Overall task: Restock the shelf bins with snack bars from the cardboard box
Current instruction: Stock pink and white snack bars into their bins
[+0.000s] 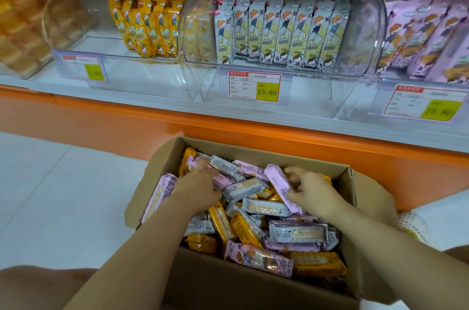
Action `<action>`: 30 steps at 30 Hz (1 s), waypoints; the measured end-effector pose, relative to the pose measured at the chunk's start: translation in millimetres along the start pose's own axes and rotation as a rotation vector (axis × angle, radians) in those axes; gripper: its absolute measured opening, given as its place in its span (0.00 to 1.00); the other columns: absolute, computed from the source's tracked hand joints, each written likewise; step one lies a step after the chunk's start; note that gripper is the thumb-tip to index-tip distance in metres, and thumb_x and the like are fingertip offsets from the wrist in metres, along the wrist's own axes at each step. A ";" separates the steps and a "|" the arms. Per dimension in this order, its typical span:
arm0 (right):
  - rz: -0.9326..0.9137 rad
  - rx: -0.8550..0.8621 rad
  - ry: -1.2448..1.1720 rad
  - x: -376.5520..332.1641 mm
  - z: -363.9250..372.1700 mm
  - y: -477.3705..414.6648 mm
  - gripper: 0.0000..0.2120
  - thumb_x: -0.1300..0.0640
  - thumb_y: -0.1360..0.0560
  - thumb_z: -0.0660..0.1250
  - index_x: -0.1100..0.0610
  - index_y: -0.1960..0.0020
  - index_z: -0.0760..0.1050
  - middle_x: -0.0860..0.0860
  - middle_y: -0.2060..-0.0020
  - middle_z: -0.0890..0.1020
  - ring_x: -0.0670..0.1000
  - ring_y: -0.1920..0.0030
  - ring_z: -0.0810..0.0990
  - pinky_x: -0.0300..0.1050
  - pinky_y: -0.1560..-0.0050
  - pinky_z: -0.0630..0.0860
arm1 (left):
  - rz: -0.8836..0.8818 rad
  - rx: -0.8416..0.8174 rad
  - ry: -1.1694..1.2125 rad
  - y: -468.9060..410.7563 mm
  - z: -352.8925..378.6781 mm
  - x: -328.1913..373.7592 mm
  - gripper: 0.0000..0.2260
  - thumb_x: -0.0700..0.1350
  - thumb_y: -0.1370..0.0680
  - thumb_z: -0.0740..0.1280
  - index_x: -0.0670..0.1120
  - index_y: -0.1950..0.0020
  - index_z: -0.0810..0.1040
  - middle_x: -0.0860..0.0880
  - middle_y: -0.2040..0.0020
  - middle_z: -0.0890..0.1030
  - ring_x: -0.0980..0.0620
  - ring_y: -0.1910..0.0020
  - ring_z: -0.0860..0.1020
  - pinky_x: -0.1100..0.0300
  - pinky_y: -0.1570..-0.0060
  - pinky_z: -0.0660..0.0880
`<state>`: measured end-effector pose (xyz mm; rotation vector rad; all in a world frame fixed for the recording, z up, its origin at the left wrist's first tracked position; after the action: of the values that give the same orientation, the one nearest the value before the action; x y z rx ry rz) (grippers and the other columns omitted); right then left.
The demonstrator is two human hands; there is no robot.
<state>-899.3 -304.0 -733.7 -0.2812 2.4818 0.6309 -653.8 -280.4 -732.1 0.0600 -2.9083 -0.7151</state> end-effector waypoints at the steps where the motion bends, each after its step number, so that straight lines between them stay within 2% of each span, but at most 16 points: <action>1: 0.000 -0.016 -0.118 -5.0 -4.8 2.1 0.24 0.59 0.23 0.65 0.53 0.29 0.64 0.53 0.42 0.78 0.46 0.64 0.78 0.34 0.67 0.71 | 0.033 -0.014 -0.016 -1.4 -1.4 -0.8 0.22 0.48 0.22 0.61 0.48 0.28 0.65 0.49 0.23 0.53 0.46 0.36 0.72 0.51 0.45 0.75; 3: -0.014 -0.068 -0.307 -14.8 -14.0 9.0 0.20 0.60 0.22 0.63 0.46 0.33 0.66 0.51 0.44 0.77 0.50 0.67 0.79 0.39 0.68 0.73 | 0.088 -0.038 -0.045 -3.8 -6.3 -2.0 0.22 0.47 0.22 0.60 0.49 0.28 0.63 0.48 0.24 0.57 0.45 0.36 0.72 0.54 0.48 0.73; 5: -0.053 -0.125 -0.385 -23.7 -21.2 17.8 0.21 0.62 0.21 0.60 0.40 0.36 0.65 0.50 0.43 0.76 0.56 0.57 0.81 0.48 0.60 0.79 | 0.112 -0.052 -0.038 -5.0 -9.6 -2.8 0.23 0.46 0.21 0.59 0.49 0.26 0.60 0.46 0.25 0.61 0.45 0.35 0.71 0.54 0.46 0.71; 8: -0.067 -0.199 -0.437 -31.7 -28.3 26.5 0.21 0.65 0.19 0.56 0.39 0.38 0.67 0.49 0.38 0.73 0.53 0.44 0.78 0.54 0.49 0.80 | 0.131 -0.055 -0.065 -6.2 -7.6 -4.2 0.26 0.46 0.21 0.58 0.49 0.24 0.56 0.45 0.25 0.58 0.44 0.29 0.65 0.50 0.38 0.70; 10: -0.034 -0.260 -0.509 -36.7 -33.4 30.6 0.21 0.66 0.19 0.55 0.40 0.41 0.71 0.48 0.40 0.74 0.53 0.45 0.78 0.56 0.49 0.80 | 0.119 -0.048 -0.047 -8.3 -6.2 -6.4 0.26 0.47 0.22 0.59 0.50 0.24 0.58 0.45 0.26 0.59 0.43 0.32 0.69 0.51 0.42 0.73; 13: -0.014 -0.303 -0.562 -48.1 -45.0 35.0 0.18 0.67 0.20 0.56 0.47 0.41 0.74 0.49 0.40 0.76 0.47 0.50 0.80 0.48 0.50 0.80 | 0.098 -0.012 0.031 -10.9 -5.2 -9.3 0.23 0.48 0.22 0.61 0.47 0.27 0.65 0.46 0.30 0.61 0.46 0.35 0.71 0.52 0.44 0.74; 15: -0.035 -0.321 -0.553 -57.1 -54.5 35.1 0.17 0.67 0.20 0.56 0.49 0.42 0.75 0.51 0.41 0.77 0.40 0.61 0.80 0.36 0.64 0.77 | 0.055 0.033 0.122 -9.0 -6.1 -8.5 0.18 0.46 0.22 0.61 0.44 0.32 0.71 0.48 0.33 0.62 0.47 0.43 0.75 0.53 0.48 0.76; 16: -0.057 -0.331 -0.516 -61.3 -59.5 34.6 0.16 0.66 0.20 0.57 0.49 0.43 0.75 0.51 0.43 0.77 0.39 0.66 0.78 0.33 0.68 0.74 | 0.036 0.075 0.173 -7.6 -6.4 -7.4 0.15 0.46 0.21 0.61 0.44 0.36 0.74 0.49 0.34 0.62 0.48 0.49 0.77 0.53 0.50 0.77; 17: -0.093 -0.333 -0.445 -65.7 -65.4 34.3 0.14 0.64 0.20 0.59 0.47 0.43 0.75 0.50 0.45 0.78 0.39 0.68 0.76 0.33 0.69 0.71 | 0.023 0.130 0.224 -5.3 -7.3 -6.4 0.13 0.47 0.21 0.62 0.44 0.40 0.75 0.50 0.37 0.63 0.50 0.53 0.77 0.54 0.52 0.77; 19: -0.187 -0.339 -0.271 -71.5 -74.7 36.0 0.11 0.56 0.23 0.67 0.43 0.44 0.74 0.44 0.45 0.77 0.36 0.64 0.75 0.32 0.61 0.71 | 0.013 0.251 0.315 -0.7 -8.7 -5.6 0.09 0.49 0.22 0.65 0.45 0.46 0.76 0.53 0.42 0.67 0.56 0.60 0.76 0.57 0.57 0.76; 21: -0.254 -0.361 -0.170 -75.7 -80.5 42.1 0.18 0.50 0.29 0.72 0.42 0.41 0.72 0.38 0.45 0.74 0.31 0.58 0.75 0.29 0.56 0.70 | 0.008 0.342 0.382 3.7 -11.1 -5.5 0.08 0.50 0.23 0.67 0.46 0.50 0.76 0.54 0.45 0.68 0.59 0.62 0.74 0.61 0.59 0.73; 24: -0.293 -0.317 0.018 -82.3 -84.0 48.9 0.25 0.52 0.29 0.73 0.45 0.35 0.69 0.37 0.52 0.73 0.33 0.62 0.75 0.27 0.63 0.68 | 0.018 0.448 0.502 11.4 -18.3 -3.6 0.07 0.49 0.25 0.70 0.45 0.54 0.79 0.54 0.48 0.68 0.58 0.60 0.74 0.60 0.55 0.73; 27: -0.332 -0.170 0.147 -91.9 -95.1 50.8 0.23 0.55 0.26 0.69 0.45 0.33 0.70 0.40 0.43 0.72 0.38 0.53 0.73 0.27 0.58 0.67 | 0.100 0.541 0.578 23.0 -32.0 6.3 0.03 0.41 0.24 0.69 0.44 0.51 0.76 0.51 0.49 0.70 0.52 0.59 0.75 0.56 0.54 0.74; 29: -0.344 -0.085 0.143 -94.5 -104.2 53.3 0.20 0.56 0.25 0.69 0.45 0.35 0.72 0.41 0.41 0.72 0.42 0.44 0.72 0.30 0.49 0.67 | 0.151 0.561 0.621 32.5 -41.8 17.7 0.09 0.40 0.23 0.67 0.46 0.43 0.74 0.51 0.45 0.69 0.54 0.58 0.74 0.61 0.56 0.73; 30: -0.353 -0.038 0.143 -94.9 -108.4 55.0 0.18 0.55 0.26 0.69 0.45 0.38 0.72 0.42 0.42 0.74 0.44 0.42 0.73 0.33 0.47 0.68 | 0.182 0.566 0.651 38.4 -47.2 24.9 0.13 0.41 0.23 0.67 0.48 0.39 0.72 0.52 0.43 0.68 0.56 0.59 0.75 0.64 0.58 0.74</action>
<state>-889.8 -303.8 -579.8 -0.7828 2.4682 0.5240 -671.5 -269.9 -669.6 0.0710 -2.3411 0.1594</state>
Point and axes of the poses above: each hand's wrist, its own y-axis away from the middle knuckle, its own z-axis out of the palm, x = y × z, the point moved 2 cm from there along -y, towards the middle knuckle
